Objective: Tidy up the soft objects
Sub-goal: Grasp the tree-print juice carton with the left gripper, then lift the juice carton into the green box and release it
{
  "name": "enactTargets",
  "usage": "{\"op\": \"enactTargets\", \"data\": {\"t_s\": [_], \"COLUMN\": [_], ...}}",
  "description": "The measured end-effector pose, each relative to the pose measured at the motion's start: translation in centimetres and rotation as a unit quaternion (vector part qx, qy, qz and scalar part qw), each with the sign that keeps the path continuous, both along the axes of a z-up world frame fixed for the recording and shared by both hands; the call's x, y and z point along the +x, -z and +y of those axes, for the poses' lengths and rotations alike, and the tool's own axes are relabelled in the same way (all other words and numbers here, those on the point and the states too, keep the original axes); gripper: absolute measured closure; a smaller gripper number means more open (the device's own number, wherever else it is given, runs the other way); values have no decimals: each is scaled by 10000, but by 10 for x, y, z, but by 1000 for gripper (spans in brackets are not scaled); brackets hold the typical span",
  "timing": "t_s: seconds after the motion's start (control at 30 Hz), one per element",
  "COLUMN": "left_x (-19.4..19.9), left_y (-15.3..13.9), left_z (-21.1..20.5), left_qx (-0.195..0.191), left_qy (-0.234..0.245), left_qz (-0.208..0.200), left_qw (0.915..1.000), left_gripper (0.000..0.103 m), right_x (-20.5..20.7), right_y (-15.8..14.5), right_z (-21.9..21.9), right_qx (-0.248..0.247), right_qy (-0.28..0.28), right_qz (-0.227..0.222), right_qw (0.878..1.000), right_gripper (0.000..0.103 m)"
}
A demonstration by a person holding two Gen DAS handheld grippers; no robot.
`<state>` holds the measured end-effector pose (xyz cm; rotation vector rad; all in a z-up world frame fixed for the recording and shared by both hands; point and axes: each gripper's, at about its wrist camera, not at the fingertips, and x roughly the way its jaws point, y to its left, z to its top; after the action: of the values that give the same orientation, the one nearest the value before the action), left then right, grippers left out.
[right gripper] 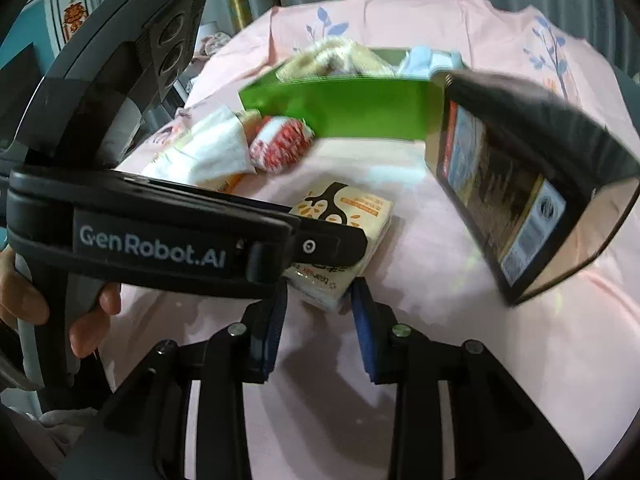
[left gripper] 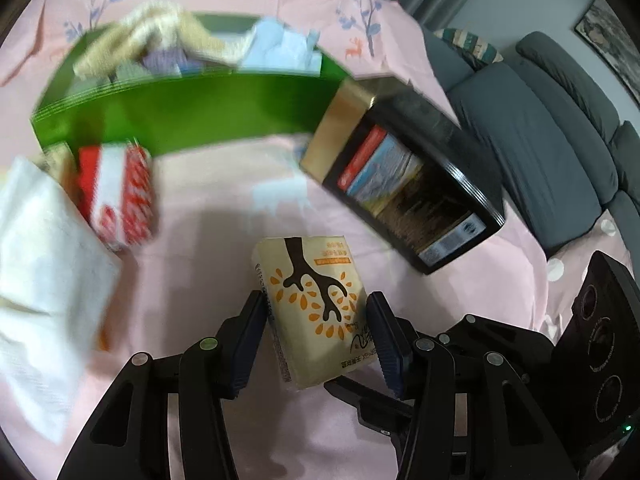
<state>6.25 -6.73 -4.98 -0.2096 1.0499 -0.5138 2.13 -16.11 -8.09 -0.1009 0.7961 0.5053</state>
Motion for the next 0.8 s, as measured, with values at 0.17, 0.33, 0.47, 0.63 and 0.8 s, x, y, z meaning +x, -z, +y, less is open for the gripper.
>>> {"op": "enactTargets", "data": {"t_s": [0.17,0.33,0.47,0.63,0.8], "left_x": [13,56,96,145,177], "left_y": [-40,-86,-102,-94,-71], "left_z": [15,36,46,61,62], "left_qx": [-73,-42,58,57,222], "left_qy": [-150,-381,-513,-708,-901], "left_qz": [-513,-947,-1059,-845,-495], "left_qw": [9985,9948,9930,9939,9945], "left_gripper": [51,51,50,51,50], "right_x": [17,53,94,145,180], "right_y": [-39,-76,-95,-95,-79], "right_z": [17,37,49,59,69], "right_qx": [90,72,250,410,285], "right_qy": [-89,-126,-56,119,255], "right_qz": [-537,-1000,-1114,-934,-644], "right_qw": [9985,9949,9934,9947,9972], "right_gripper": [71,71,70,69,68]}}
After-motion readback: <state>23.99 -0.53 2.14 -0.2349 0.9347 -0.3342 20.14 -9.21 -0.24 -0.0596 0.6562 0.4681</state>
